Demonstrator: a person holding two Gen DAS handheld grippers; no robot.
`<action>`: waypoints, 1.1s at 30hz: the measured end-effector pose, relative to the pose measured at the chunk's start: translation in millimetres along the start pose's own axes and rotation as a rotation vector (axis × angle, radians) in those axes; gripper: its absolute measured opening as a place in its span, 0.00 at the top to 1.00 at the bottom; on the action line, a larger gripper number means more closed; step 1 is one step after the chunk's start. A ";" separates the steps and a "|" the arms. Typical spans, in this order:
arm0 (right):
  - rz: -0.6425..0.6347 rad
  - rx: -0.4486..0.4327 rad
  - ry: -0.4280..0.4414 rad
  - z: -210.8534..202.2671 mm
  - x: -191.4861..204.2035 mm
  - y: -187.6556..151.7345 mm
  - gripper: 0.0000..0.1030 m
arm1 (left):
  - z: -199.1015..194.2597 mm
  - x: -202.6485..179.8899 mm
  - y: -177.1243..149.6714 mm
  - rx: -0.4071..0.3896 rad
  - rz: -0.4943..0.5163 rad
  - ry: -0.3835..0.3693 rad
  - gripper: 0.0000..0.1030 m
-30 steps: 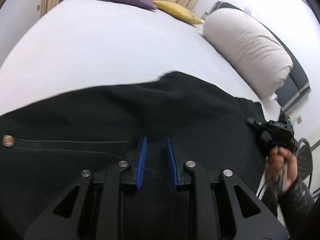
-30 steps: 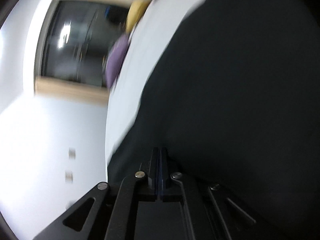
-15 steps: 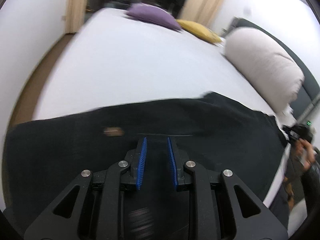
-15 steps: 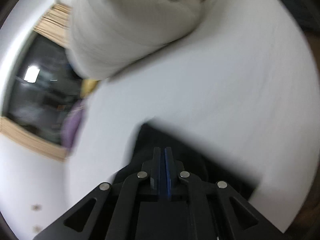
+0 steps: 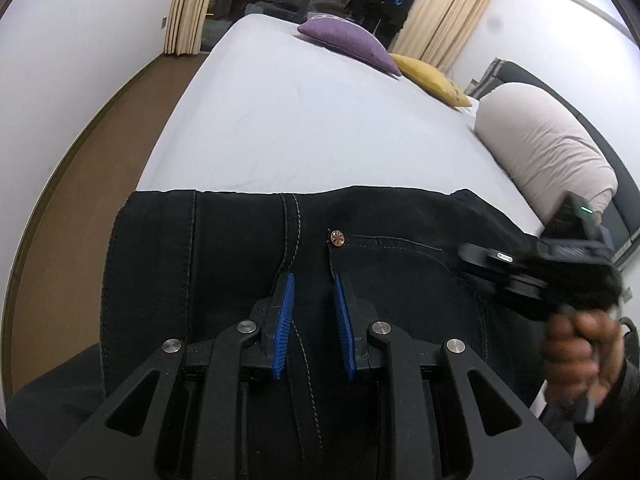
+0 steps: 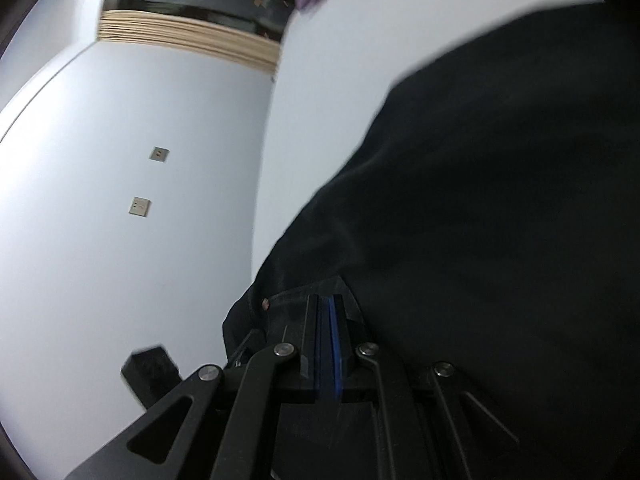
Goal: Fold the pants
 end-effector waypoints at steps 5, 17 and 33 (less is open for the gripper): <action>0.128 -0.135 0.059 -19.4 -34.2 58.7 1.00 | 8.6 -1.1 -3.7 0.009 -0.014 -0.025 0.80; 0.082 -0.206 0.128 -99.4 -15.0 33.5 0.83 | -7.1 -29.7 10.6 0.020 -0.014 -0.017 0.80; 0.274 -0.635 -0.134 -280.5 -217.8 80.8 1.00 | 35.1 -99.6 -42.0 0.148 0.052 -0.177 0.80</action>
Point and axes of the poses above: each gripper's, at about its wrist camera, not at the fingertips, and z roughly the way its jaws point, x to its left, y to its top, the point moved 10 cm from there along z, roughly the way its jaws point, and after that the axes turned 6 degrees about -x, right-handed, at the moved point
